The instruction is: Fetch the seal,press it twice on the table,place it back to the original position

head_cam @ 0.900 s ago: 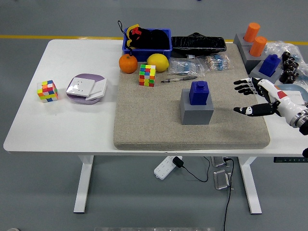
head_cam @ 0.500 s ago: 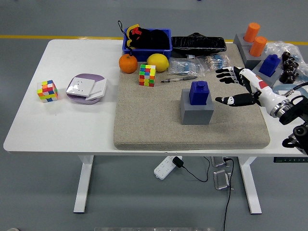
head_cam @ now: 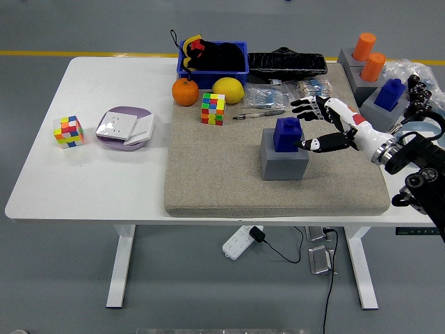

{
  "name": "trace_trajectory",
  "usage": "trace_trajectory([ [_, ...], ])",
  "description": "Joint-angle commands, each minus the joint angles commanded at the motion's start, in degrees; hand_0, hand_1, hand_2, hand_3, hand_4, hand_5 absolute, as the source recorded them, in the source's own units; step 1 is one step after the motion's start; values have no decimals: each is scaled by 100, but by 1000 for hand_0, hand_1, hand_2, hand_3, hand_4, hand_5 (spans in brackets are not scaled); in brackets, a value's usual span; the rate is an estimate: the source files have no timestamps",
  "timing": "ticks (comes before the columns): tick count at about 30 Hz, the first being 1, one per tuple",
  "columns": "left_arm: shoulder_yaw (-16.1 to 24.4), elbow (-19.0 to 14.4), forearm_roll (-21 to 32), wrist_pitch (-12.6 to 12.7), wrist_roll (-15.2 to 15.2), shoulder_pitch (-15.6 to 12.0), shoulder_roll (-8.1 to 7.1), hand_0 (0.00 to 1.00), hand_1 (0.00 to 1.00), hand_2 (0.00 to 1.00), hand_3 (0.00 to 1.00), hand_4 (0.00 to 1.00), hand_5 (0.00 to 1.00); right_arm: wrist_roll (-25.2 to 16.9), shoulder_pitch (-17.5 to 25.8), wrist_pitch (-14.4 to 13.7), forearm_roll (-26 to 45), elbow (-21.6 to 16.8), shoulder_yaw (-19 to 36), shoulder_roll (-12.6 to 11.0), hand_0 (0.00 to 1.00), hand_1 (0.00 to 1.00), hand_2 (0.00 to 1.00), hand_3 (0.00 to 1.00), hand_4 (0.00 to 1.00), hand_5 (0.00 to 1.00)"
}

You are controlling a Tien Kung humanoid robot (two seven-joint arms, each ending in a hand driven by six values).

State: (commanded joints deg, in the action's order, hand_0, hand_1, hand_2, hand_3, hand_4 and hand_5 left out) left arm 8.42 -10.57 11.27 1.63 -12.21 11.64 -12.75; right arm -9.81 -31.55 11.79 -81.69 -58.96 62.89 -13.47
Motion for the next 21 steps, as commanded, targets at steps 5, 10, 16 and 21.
trace_trajectory([
  [5, -28, -6, 18, -9, 11, 2, 28, 808, 782, 758, 798, 669, 438, -63, -94, -26, 41, 142, -153, 28, 824, 778, 776, 813, 959, 2],
  [10, -88, -14, 72, -14, 35, 28, 39, 810, 782, 758, 797, 669, 439, -100, -200, -89, 96, 241, -286, 63, 845, 806, 801, 846, 968, 2],
  [16, -41, -15, 3, -13, 15, 39, 32, 809, 782, 759, 797, 668, 436, -134, -290, -164, 115, 345, -372, 84, 840, 803, 797, 841, 967, 2],
  [21, -11, -17, -40, -16, 0, 42, 39, 809, 782, 758, 797, 668, 435, -180, -368, -208, 141, 470, -511, 71, 833, 794, 787, 832, 958, 2],
])
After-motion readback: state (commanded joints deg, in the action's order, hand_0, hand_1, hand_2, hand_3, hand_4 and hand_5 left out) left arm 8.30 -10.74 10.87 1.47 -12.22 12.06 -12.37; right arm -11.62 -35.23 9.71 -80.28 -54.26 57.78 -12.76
